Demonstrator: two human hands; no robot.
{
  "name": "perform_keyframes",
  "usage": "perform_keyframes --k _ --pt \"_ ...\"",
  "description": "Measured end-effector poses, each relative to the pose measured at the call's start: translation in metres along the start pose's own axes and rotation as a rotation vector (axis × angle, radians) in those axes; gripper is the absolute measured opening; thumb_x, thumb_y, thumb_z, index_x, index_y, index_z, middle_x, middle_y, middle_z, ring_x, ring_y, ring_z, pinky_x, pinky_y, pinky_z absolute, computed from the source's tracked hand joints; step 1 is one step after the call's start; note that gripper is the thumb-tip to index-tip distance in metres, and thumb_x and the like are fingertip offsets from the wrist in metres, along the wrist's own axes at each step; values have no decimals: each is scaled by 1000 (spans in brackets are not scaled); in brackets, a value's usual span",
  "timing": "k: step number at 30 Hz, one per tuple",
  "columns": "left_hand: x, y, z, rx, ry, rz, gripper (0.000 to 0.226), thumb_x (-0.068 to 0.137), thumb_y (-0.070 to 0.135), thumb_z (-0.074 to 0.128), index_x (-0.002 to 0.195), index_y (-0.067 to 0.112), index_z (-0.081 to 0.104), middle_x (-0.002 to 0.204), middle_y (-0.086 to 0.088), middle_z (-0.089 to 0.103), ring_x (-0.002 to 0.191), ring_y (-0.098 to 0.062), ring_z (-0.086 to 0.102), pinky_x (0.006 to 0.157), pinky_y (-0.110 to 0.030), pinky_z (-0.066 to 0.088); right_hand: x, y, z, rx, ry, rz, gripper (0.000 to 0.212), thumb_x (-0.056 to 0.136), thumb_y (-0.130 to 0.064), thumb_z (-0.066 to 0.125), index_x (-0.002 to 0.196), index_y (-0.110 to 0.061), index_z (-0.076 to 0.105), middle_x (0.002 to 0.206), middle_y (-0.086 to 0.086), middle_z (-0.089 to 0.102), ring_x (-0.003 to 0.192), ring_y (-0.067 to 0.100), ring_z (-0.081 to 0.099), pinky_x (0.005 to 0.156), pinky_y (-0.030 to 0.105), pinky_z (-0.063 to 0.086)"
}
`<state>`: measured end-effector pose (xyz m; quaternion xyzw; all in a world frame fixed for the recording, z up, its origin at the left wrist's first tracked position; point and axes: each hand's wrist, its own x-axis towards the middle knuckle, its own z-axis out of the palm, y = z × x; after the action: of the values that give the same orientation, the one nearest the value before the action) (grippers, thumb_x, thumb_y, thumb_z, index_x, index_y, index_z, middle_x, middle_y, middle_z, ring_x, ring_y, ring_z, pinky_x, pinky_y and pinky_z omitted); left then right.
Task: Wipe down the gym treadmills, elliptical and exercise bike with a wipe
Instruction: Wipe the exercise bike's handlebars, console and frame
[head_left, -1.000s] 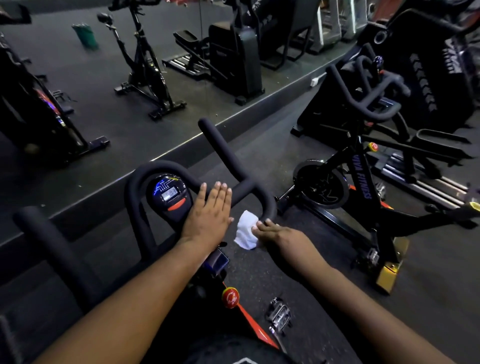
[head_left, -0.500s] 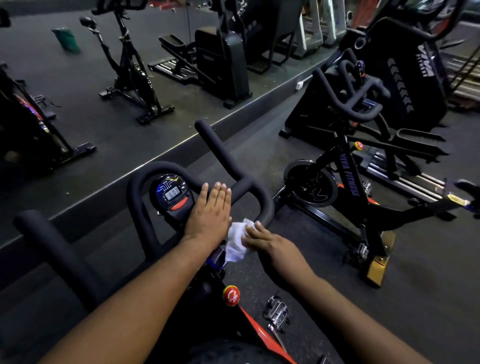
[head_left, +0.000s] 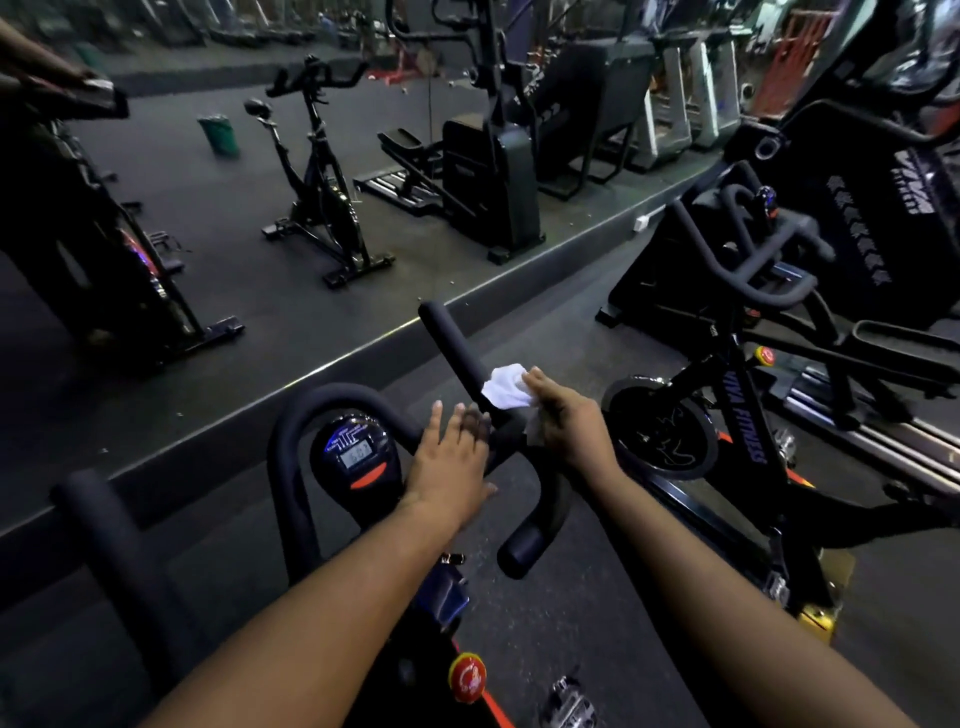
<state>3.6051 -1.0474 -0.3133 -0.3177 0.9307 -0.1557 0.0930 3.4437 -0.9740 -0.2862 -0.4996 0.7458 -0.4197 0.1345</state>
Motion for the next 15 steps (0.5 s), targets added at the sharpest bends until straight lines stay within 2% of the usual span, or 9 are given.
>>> perform_keyframes --k 3,4,7,8,11,15 --pt "8 1 0 -35 61 -45 102 96 74 30 160 3 -6 169 -20 1 157 -34 -1 117 -65 -19 40 -19 4 -52 -63 -90 67 77 -34 46 140 -17 62 151 6 50 132 16 53 111 30 42" --pt "9 1 1 -43 71 -44 102 96 74 30 160 3 -5 169 -21 3 157 -35 0 116 -65 -19 52 -25 5 -69 -85 -116 68 77 -32 42 141 -16 60 152 6 49 133 15 51 110 29 41" --pt "10 1 2 -80 68 -44 97 98 69 31 160 3 -2 168 -24 1 157 -36 -1 115 -65 -23 93 -37 16 -122 -153 -214 64 84 2 48 146 -13 55 158 6 41 144 20 42 117 32 36" --pt "10 1 1 -96 69 -40 95 99 68 32 161 3 0 169 -24 1 157 -36 1 115 -64 -23 105 -38 20 -146 -166 -240 65 85 5 50 147 -14 53 159 5 39 145 21 41 117 34 36" --pt "11 1 1 -113 64 -30 90 101 65 30 161 4 2 169 -22 3 156 -36 6 117 -65 -17 143 -42 39 -254 -221 -351 59 92 -8 59 148 -22 52 163 -1 33 145 21 41 110 38 42" --pt "13 1 2 -93 36 -21 88 101 66 27 162 6 5 169 -19 5 157 -35 2 117 -65 -14 157 -30 57 -429 -266 -445 58 98 -17 56 154 -27 42 166 -2 26 151 18 30 101 37 46"
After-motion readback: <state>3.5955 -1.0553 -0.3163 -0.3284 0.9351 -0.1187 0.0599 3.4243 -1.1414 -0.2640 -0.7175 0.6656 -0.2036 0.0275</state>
